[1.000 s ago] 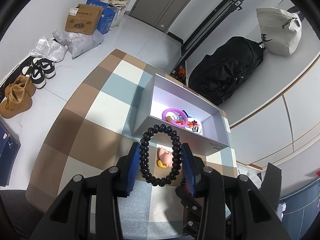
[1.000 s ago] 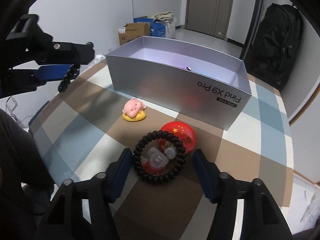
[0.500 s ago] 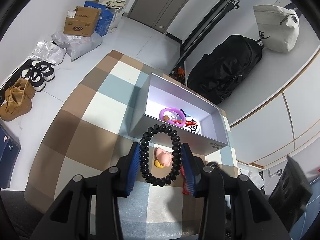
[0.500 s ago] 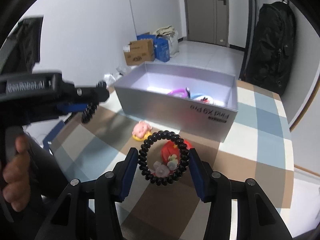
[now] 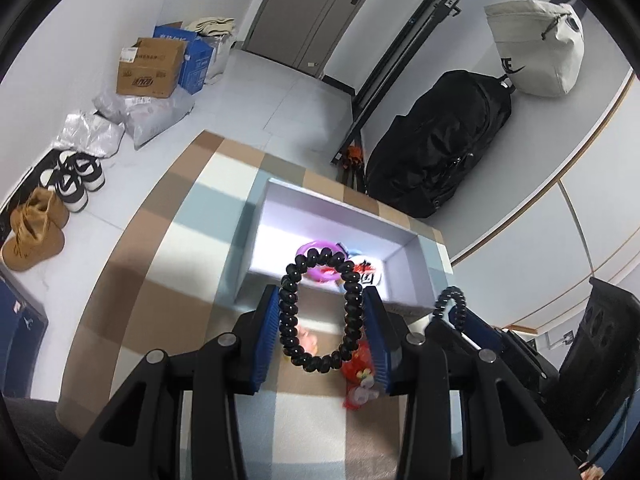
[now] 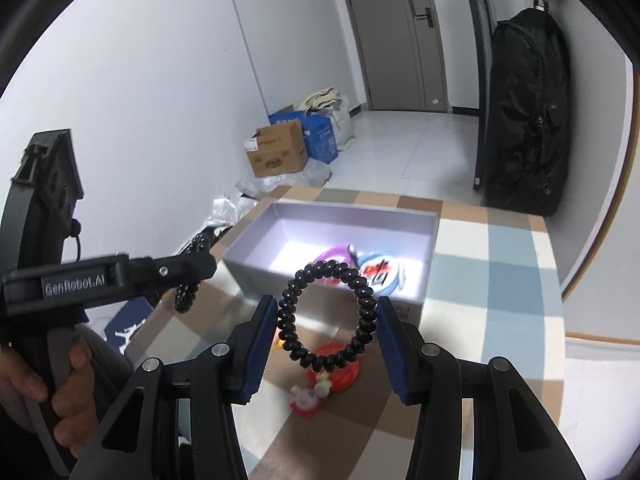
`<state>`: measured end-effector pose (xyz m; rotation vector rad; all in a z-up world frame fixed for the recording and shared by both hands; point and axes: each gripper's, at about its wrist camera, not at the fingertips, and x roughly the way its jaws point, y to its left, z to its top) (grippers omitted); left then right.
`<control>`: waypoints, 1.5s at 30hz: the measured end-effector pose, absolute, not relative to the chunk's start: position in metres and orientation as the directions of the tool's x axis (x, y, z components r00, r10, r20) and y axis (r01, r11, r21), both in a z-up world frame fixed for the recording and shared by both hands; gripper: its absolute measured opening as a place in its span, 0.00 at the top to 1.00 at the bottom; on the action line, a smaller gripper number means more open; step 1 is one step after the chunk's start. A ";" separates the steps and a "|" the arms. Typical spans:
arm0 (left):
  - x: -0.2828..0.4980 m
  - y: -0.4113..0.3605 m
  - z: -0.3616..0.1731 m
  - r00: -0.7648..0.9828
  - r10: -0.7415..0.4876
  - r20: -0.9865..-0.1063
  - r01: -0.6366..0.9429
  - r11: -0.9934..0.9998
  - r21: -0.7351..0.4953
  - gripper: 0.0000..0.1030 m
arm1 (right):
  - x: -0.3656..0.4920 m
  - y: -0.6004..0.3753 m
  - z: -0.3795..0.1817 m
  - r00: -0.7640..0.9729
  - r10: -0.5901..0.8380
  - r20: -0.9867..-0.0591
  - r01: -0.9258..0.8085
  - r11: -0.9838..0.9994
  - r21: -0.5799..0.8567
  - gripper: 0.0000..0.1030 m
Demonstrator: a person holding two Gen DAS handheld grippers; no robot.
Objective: Organize jewelry
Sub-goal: 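Carry both black bracelets into the silver box and open both tools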
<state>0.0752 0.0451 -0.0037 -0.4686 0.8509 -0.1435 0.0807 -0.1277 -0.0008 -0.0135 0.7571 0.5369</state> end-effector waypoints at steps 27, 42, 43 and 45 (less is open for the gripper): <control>0.141 0.035 -0.015 0.617 -0.359 -0.700 0.012 0.894 -0.448 0.66 | 0.158 -0.116 -0.001 0.550 0.526 -0.649 -0.536 0.818 0.210 0.51; 0.162 0.039 -0.031 0.524 -0.447 -0.725 -0.009 0.848 -0.530 0.59 | 0.175 -0.122 -0.021 0.510 0.523 -0.683 -0.493 0.828 0.266 0.51; 0.163 0.039 -0.031 0.519 -0.456 -0.723 -0.014 0.841 -0.541 0.56 | 0.176 -0.124 -0.021 0.516 0.515 -0.684 -0.483 0.835 0.264 0.49; 0.163 0.039 -0.030 0.525 -0.450 -0.723 -0.014 0.845 -0.535 0.50 | 0.178 -0.126 -0.021 0.524 0.508 -0.683 -0.470 0.842 0.266 0.42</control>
